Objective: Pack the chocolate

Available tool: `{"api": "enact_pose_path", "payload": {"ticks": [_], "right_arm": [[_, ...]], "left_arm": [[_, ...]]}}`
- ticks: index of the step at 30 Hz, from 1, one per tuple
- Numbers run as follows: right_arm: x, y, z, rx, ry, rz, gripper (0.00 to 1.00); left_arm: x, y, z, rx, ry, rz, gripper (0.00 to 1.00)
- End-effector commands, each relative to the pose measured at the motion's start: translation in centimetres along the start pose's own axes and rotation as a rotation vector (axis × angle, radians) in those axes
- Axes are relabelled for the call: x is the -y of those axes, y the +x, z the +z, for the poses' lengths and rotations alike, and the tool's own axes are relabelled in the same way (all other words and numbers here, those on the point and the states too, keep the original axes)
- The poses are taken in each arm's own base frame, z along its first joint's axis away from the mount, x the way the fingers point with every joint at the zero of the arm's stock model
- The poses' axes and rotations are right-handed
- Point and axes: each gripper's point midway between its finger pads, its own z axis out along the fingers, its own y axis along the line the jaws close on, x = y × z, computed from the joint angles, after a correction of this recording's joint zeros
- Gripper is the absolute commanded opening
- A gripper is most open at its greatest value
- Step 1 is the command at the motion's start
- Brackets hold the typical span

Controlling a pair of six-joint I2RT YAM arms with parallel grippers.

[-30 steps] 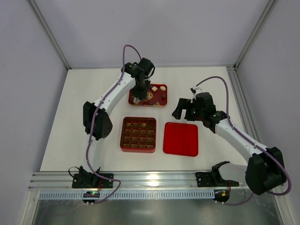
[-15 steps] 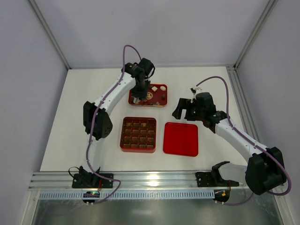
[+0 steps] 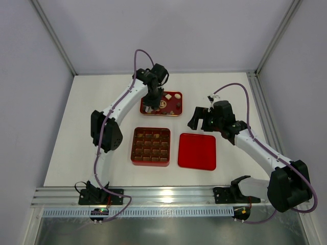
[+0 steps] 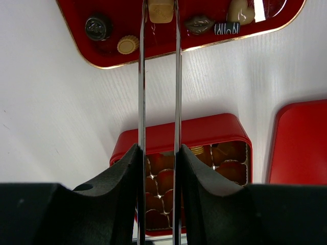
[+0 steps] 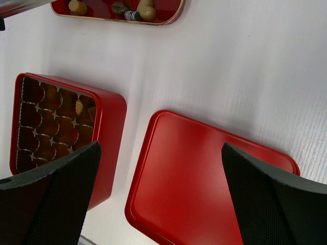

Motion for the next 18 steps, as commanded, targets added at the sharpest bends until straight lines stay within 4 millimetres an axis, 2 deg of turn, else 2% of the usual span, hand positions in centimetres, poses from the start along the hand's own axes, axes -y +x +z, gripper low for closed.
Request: {"api": "enact_pose_path", "payload": {"ticks": [1,12,18], "right_arm": [[-0.3,-1.2,-0.2,0.048,-0.015,-0.017,1.0],[-0.4,-1.3,-0.3,0.05,-0.014,-0.017,1.0],[-0.3,-1.3,-0.2,0.049,-0.012,-0.018,1.0]], "left_arm": [[-0.4,-1.4,-2.7,0.092,0.008,-0.022,0.34],[-0.5,-2.4,-3.7,0.128,0.002,-0.025,0.34],[-0.5,-2.8,-3.4,0.132,-0.003,-0.026,0.34]]}}
